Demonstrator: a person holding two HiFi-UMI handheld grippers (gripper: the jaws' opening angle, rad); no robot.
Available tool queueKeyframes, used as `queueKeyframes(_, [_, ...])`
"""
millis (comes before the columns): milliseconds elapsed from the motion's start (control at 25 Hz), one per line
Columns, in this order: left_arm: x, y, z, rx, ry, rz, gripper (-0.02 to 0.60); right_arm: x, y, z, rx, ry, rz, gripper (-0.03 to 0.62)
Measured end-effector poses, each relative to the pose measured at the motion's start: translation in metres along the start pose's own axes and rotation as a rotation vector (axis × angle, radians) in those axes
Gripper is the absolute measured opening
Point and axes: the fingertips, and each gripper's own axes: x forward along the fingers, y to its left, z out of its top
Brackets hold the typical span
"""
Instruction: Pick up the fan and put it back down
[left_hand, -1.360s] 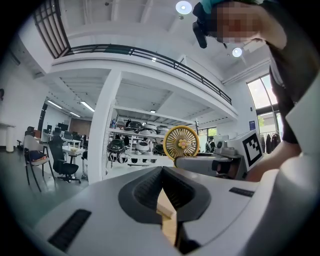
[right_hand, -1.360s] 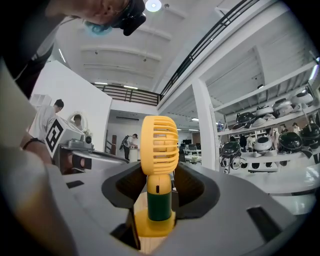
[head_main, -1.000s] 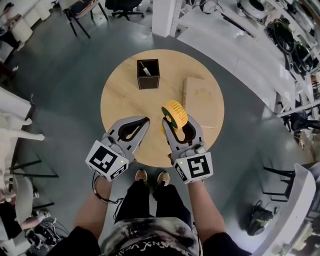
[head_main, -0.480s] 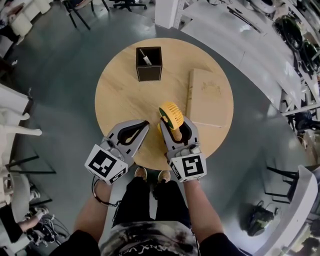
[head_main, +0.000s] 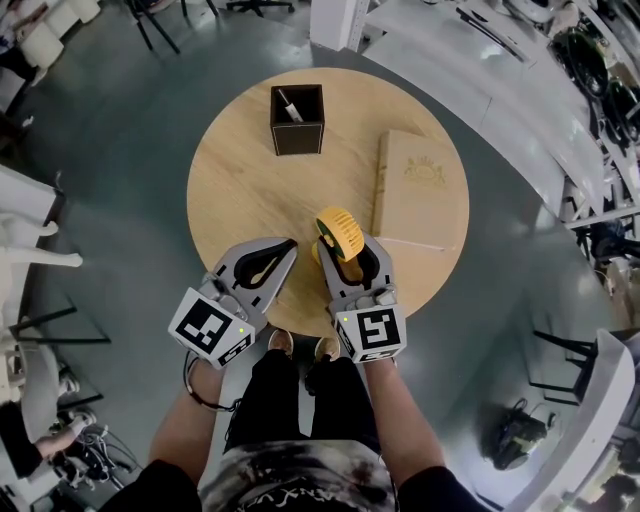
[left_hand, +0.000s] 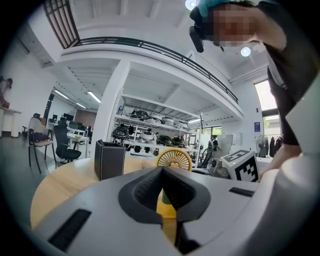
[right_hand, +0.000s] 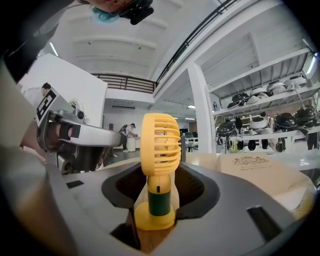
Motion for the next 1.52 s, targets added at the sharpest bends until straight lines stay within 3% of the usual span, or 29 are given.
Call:
queueKeyframes(1080, [-0.008,-0.016,0.011,0.006,0.007,-0.007,0.017,-0.017,-0.001,0.005,0.010,0.034,-0.012,0.200])
queueKeyframes(1240, [-0.008,-0.019,0.014,0.009,0.008,-0.009,0.017,-0.021,0.000,0.006,0.018,0.036,-0.004,0.266])
queueKeyframes(1520, [-0.012,-0.023,0.020,0.011,0.008,-0.007,0.017,-0.026,0.006,0.007,0.033,0.063,0.031,0.442])
